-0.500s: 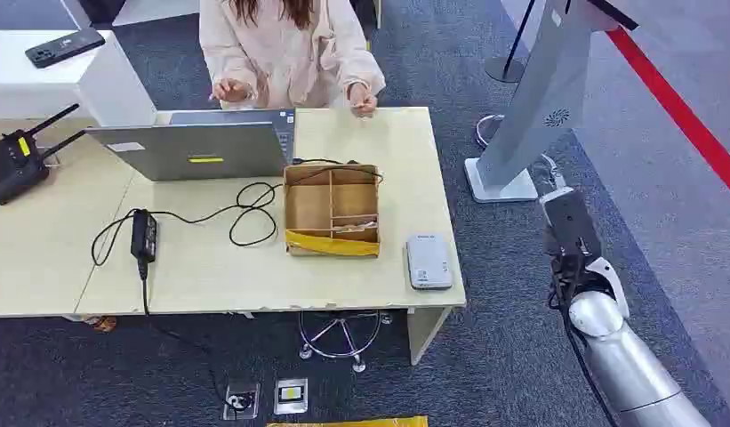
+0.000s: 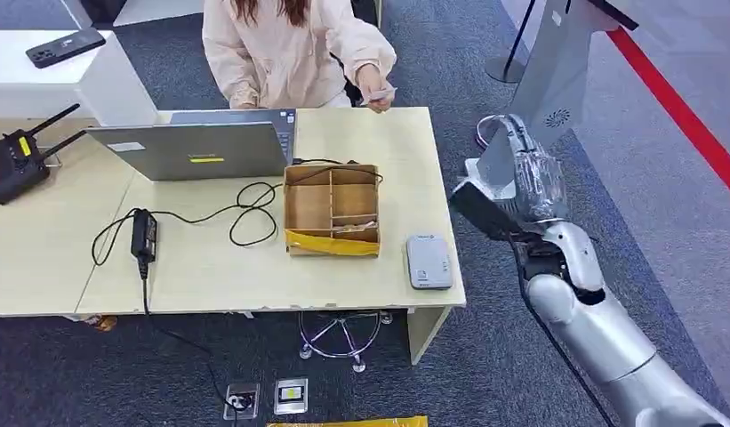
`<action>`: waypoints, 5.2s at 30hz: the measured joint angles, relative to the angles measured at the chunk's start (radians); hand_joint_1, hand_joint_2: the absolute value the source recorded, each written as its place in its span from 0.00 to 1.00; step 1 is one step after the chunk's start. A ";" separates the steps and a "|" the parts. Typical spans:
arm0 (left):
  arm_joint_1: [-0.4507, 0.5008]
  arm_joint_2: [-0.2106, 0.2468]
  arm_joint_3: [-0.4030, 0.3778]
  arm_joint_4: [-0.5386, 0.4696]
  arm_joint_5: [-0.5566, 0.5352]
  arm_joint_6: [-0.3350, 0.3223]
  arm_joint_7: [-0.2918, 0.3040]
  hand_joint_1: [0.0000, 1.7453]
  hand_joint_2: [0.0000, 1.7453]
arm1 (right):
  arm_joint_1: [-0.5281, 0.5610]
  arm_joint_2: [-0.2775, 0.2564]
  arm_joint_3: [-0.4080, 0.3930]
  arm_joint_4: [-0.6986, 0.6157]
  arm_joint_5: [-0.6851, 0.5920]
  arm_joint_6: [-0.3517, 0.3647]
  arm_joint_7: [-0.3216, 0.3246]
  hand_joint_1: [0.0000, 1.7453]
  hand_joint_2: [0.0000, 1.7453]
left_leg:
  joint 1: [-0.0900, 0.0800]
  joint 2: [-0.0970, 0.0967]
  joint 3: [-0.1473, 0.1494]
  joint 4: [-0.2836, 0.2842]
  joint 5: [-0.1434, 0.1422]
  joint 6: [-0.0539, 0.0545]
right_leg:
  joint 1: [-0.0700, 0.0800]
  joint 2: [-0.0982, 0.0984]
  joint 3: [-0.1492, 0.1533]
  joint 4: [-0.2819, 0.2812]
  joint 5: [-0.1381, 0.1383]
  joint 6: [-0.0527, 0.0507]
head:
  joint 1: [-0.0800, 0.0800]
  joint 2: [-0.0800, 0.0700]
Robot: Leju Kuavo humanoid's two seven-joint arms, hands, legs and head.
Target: Pass the card to the sensor for recognition and then transmit it.
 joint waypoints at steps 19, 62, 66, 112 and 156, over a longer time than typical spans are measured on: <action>-0.003 0.000 -0.026 0.000 0.022 0.015 0.000 0.00 0.00 | -0.177 0.102 0.295 0.121 0.118 0.016 0.055 0.00 1.00 | 0.000 -0.001 -0.001 0.000 0.000 0.000 | 0.000 -0.001 0.000 0.000 0.000 0.000 | 0.000 0.000; -0.004 0.005 -0.108 0.000 0.059 0.048 0.008 0.00 0.00 | -0.318 0.195 0.392 0.518 0.002 -0.093 0.015 1.00 1.00 | 0.000 -0.001 -0.001 0.000 0.000 0.000 | 0.000 0.000 -0.001 0.000 0.000 0.000 | 0.000 0.000; -0.004 0.006 -0.114 0.000 0.060 0.048 0.008 0.00 0.00 | -0.318 0.195 0.392 0.521 -0.008 -0.089 0.013 1.00 1.00 | 0.000 -0.001 -0.001 0.001 0.000 0.000 | 0.000 0.000 -0.001 0.000 0.000 0.000 | 0.000 0.000; -0.002 0.015 -0.148 0.000 0.106 0.057 0.001 0.00 0.00 | -0.224 0.158 0.391 0.573 -0.061 -0.055 -0.001 1.00 1.00 | 0.000 -0.001 -0.001 0.001 0.000 0.000 | 0.000 0.001 -0.002 0.000 0.000 0.000 | 0.000 0.000; 0.004 0.017 -0.174 0.000 0.127 0.069 -0.006 0.00 0.00 | -0.037 0.110 0.390 0.518 -0.071 -0.007 -0.004 1.00 1.00 | 0.000 0.000 -0.001 0.001 0.000 0.000 | 0.000 0.002 -0.002 0.000 0.000 0.000 | 0.000 0.000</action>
